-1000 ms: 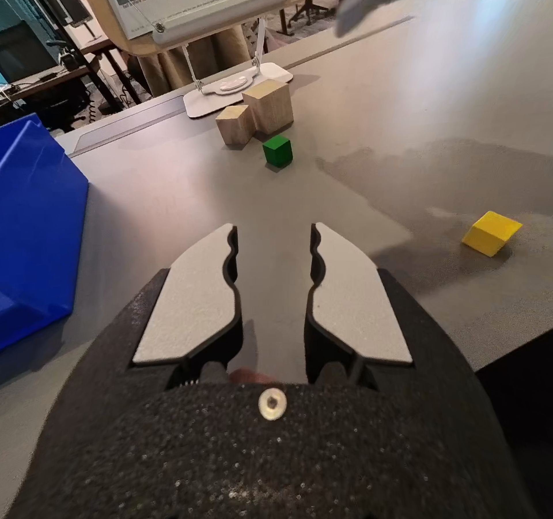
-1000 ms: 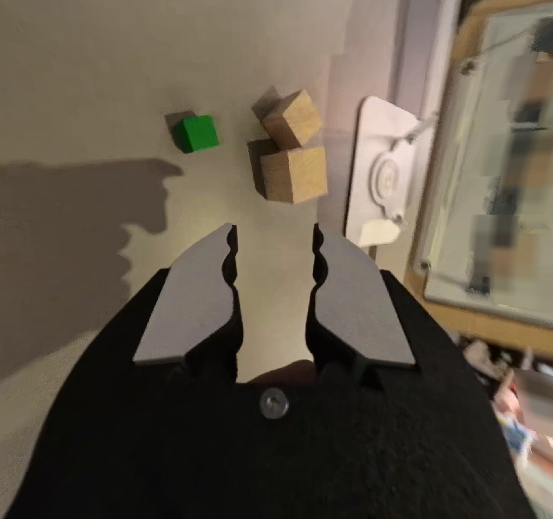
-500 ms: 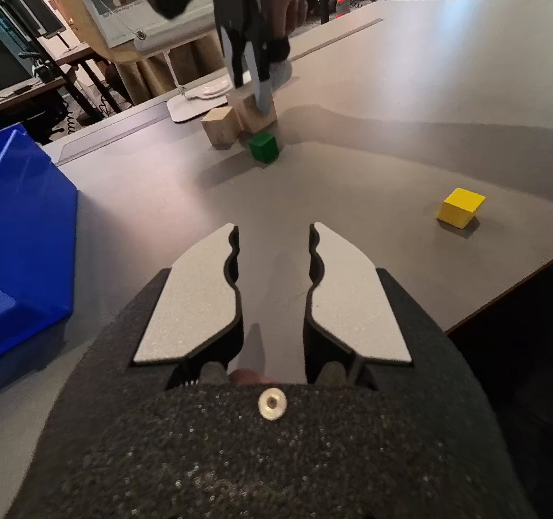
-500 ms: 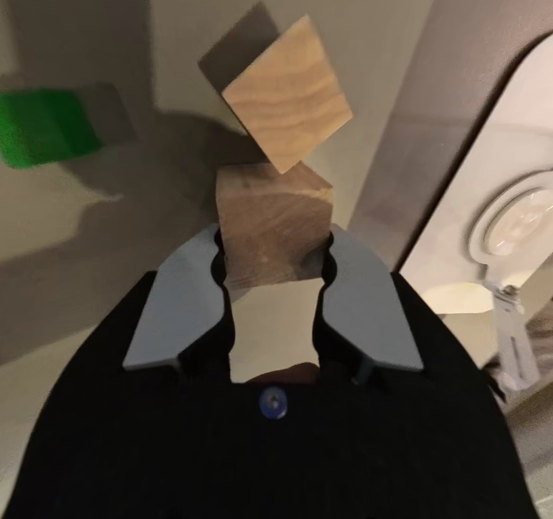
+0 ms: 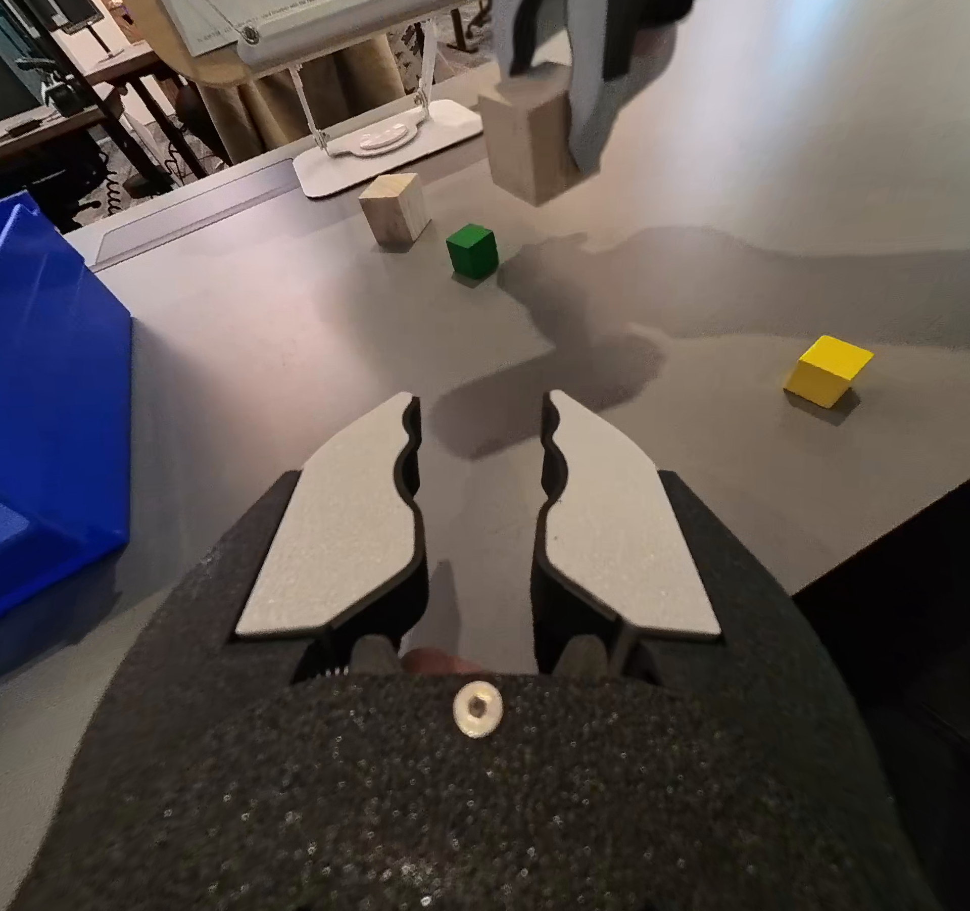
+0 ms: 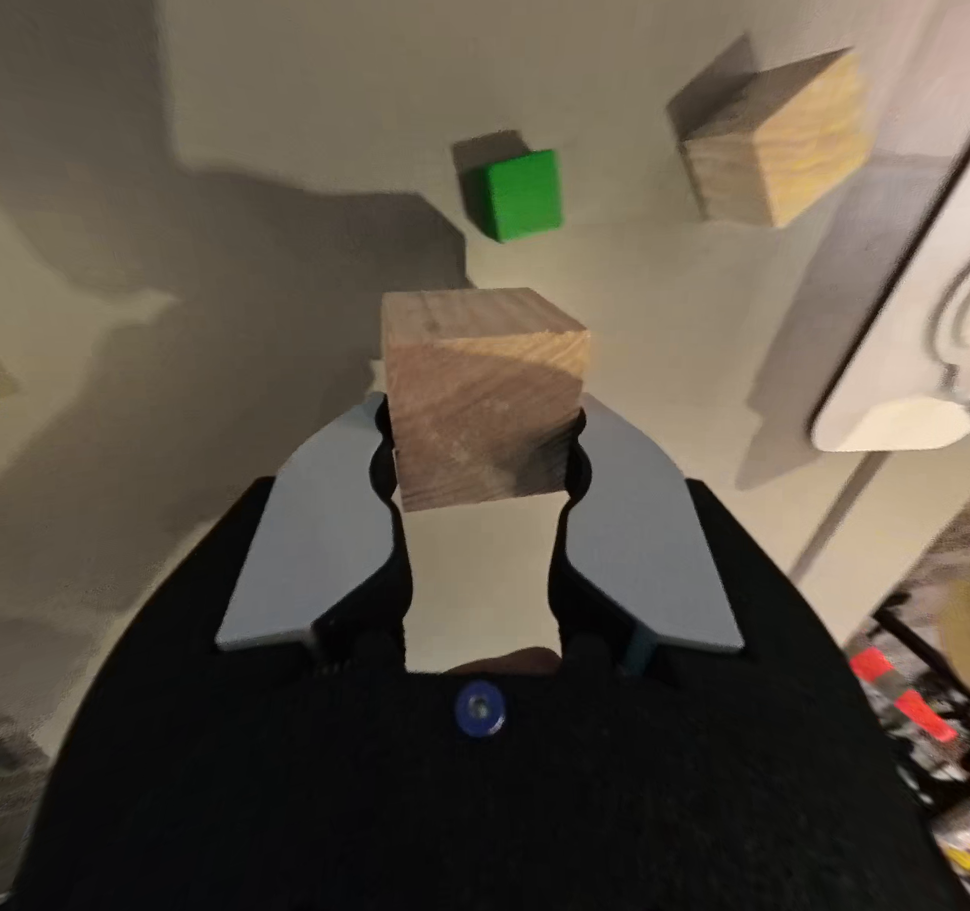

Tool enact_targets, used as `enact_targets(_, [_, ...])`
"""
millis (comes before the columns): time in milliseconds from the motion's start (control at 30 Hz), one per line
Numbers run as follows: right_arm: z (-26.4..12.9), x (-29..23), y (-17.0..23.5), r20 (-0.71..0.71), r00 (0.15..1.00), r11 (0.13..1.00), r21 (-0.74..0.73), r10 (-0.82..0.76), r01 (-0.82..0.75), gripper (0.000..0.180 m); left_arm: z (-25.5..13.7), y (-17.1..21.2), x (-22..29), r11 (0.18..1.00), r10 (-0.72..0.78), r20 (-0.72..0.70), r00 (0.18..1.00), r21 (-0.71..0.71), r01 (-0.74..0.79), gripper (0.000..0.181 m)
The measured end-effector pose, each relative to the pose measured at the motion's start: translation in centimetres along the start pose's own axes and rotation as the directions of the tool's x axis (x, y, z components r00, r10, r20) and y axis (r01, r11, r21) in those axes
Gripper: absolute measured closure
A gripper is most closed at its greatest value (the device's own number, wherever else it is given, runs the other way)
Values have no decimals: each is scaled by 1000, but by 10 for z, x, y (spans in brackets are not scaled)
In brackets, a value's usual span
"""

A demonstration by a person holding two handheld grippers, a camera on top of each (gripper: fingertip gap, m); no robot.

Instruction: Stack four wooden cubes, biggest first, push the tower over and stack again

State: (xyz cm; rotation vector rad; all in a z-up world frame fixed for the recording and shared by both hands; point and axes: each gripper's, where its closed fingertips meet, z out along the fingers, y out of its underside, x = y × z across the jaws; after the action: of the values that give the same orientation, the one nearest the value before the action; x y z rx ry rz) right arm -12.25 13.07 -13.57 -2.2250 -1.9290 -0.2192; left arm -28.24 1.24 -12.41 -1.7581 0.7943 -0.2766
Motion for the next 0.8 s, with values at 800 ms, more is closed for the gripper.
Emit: enact_targets(800, [-57,-122,67,-306,781,752,591,545,-293,115,160,-49,-61,957,2,-145,989,-286,-44,114])
